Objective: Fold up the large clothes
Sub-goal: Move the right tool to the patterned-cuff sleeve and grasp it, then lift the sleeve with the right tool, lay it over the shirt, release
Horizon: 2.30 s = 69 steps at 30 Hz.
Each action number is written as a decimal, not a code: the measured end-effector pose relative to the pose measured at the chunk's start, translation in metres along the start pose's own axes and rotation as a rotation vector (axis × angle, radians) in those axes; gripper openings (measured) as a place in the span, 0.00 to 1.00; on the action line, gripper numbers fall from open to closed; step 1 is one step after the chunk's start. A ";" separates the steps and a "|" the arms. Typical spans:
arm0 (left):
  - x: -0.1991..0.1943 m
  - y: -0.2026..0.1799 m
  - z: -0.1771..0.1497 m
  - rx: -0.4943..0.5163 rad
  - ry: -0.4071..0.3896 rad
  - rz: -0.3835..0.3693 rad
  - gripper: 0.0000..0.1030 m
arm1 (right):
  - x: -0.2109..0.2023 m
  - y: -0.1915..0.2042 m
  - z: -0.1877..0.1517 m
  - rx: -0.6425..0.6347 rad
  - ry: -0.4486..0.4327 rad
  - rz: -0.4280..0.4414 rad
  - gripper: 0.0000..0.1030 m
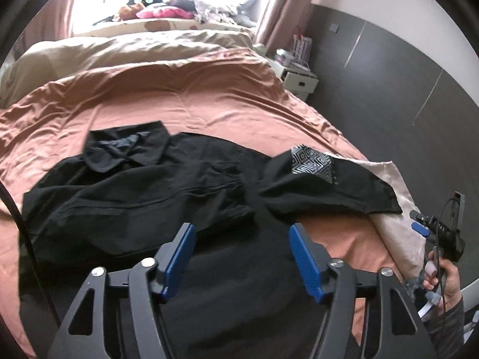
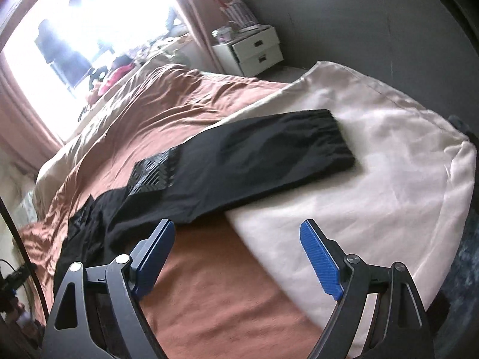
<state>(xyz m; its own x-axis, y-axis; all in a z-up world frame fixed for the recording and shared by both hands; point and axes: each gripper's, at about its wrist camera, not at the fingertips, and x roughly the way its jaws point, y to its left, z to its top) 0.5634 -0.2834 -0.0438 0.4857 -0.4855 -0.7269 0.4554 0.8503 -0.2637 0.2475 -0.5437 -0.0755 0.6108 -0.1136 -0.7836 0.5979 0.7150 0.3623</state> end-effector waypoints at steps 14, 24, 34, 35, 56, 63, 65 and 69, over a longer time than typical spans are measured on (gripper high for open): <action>0.110 -0.032 0.006 0.068 0.110 0.018 0.33 | 0.059 -0.044 0.020 0.205 0.043 0.071 0.54; 0.169 -0.010 0.006 -0.007 0.137 0.046 0.19 | 0.058 -0.036 0.031 0.189 -0.037 0.065 0.01; 0.164 -0.028 0.002 0.001 0.156 -0.098 0.17 | -0.019 0.041 0.053 0.029 -0.165 0.190 0.01; 0.158 -0.028 0.004 0.004 0.145 -0.098 0.17 | -0.026 0.053 0.054 0.006 -0.174 0.206 0.01; -0.047 0.130 -0.001 -0.159 -0.035 0.029 0.18 | -0.051 0.247 0.038 -0.325 -0.191 0.456 0.01; -0.101 0.209 -0.030 -0.253 -0.059 0.087 0.19 | -0.013 0.296 0.036 -0.400 -0.121 0.493 0.01; -0.115 0.233 -0.041 -0.295 -0.067 0.087 0.21 | 0.000 0.313 0.034 -0.422 -0.099 0.492 0.01; -0.142 0.271 -0.065 -0.351 -0.105 0.102 0.54 | 0.025 0.340 0.023 -0.452 -0.050 0.497 0.01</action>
<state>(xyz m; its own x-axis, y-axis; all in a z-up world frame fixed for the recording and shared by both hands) 0.5697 0.0293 -0.0532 0.5974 -0.3975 -0.6965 0.1260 0.9042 -0.4081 0.4779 -0.3192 0.0403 0.7868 0.2796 -0.5502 -0.0301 0.9078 0.4183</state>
